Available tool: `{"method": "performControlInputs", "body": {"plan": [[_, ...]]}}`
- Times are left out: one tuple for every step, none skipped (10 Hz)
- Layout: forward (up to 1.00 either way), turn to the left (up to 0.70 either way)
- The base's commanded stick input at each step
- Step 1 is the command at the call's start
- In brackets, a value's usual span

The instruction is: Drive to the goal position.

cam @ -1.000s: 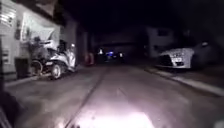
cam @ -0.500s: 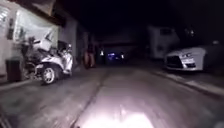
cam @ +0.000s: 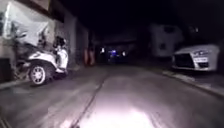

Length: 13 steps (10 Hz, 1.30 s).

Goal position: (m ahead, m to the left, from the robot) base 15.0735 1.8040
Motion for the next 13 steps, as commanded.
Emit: {"method": "performControlInputs", "body": {"plan": [[1.0,0.0],[1.0,0.0],[1.0,0.0],[1.0,0.0],[1.0,-0.14],[1.0,-0.27],[1.0,-0.27],[1.0,-0.27],[1.0,-0.27],[1.0,-0.16],[1.0,0.0],[1.0,0.0],[1.0,0.0]]}}
